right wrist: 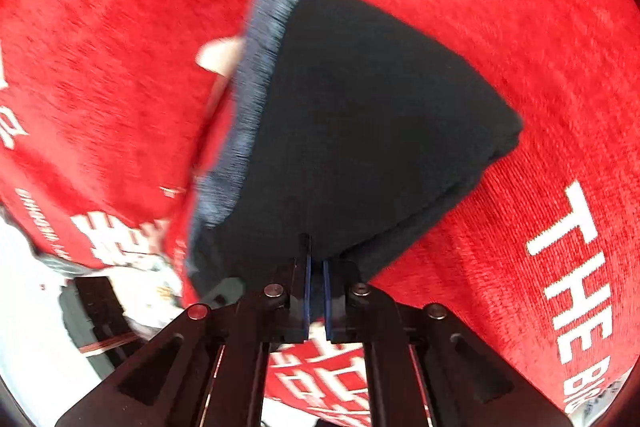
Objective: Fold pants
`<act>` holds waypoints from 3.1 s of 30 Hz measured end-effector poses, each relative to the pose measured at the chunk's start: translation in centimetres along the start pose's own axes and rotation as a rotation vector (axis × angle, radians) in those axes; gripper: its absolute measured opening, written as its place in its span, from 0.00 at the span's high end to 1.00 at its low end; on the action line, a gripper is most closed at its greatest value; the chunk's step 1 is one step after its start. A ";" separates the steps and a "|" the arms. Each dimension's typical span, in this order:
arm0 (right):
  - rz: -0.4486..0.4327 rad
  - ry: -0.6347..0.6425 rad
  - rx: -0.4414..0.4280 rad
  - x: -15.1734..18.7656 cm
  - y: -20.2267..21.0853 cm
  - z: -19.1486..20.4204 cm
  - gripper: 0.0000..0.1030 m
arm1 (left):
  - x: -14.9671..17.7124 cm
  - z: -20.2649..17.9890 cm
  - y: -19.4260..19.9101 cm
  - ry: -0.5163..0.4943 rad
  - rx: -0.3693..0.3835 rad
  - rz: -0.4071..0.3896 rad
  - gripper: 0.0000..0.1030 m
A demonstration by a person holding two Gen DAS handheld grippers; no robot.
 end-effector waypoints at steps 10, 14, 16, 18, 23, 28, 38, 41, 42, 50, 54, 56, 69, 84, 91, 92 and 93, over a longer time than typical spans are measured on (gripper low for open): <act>0.085 0.230 0.096 1.6 0.5 3.5 0.80 | -1.7 1.5 2.2 0.048 -0.036 -0.047 0.38; 0.003 0.387 0.118 0.5 2.8 6.5 0.80 | -3.0 0.5 2.8 0.046 0.000 -0.062 0.38; -0.062 0.431 0.147 -1.4 3.8 7.2 0.80 | -4.2 -1.0 2.7 0.029 0.018 -0.083 0.38; -0.118 0.433 0.181 -4.4 4.2 7.6 0.80 | -5.2 -1.9 2.7 0.015 0.025 -0.095 0.38; -0.133 0.368 0.216 -11.3 1.7 6.5 0.80 | -6.1 -3.0 -0.8 -0.015 -0.047 -0.060 0.38; -0.034 0.322 0.208 -10.6 -2.2 4.9 0.80 | -4.2 -1.2 -1.8 0.002 -0.060 -0.037 0.38; 0.094 0.583 0.178 -1.7 -6.0 13.5 0.32 | -2.5 4.5 2.6 0.063 -0.192 -0.075 0.38; 0.106 0.715 0.303 0.6 -8.1 15.3 0.48 | -1.9 6.0 3.0 0.093 -0.203 -0.073 0.38; 0.104 0.755 0.372 1.0 -9.0 15.4 0.80 | -1.7 6.3 3.1 0.098 -0.209 -0.072 0.38; 0.143 0.615 0.327 2.0 -11.0 14.4 1.00 | -0.3 8.8 4.5 0.136 -0.209 -0.095 0.38; 0.191 0.626 0.245 3.2 -11.1 15.1 1.00 | -0.2 8.1 4.8 0.143 -0.145 -0.093 0.38; 0.152 0.598 0.232 3.3 -10.0 15.3 0.98 | -0.6 6.8 5.0 0.124 -0.062 -0.105 0.38; 0.000 0.341 0.229 -0.8 -2.3 6.5 0.56 | -2.5 -1.4 0.6 0.008 0.387 0.019 0.38; -0.004 0.306 0.149 -0.8 -2.3 6.0 0.55 | -2.4 -2.3 0.8 0.000 0.410 0.050 0.38; 0.000 0.284 0.117 -0.9 -2.0 5.8 0.55 | -3.5 -2.6 -1.0 0.001 0.287 0.042 0.72; 0.000 0.285 0.120 -0.9 -1.9 5.9 0.55 | -3.6 -2.3 -1.0 -0.007 0.258 0.043 0.96; -0.004 0.293 0.123 -0.9 -1.5 6.2 0.55 | -3.6 -2.0 -0.7 -0.004 0.248 0.041 0.96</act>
Point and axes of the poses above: each gripper's, at about its wrist camera, not at the fingertips, and y roughly against the way its jaws point, z to its left, x to its underside, the point moved 8 cm from there along -y, roughly the way its jaws point
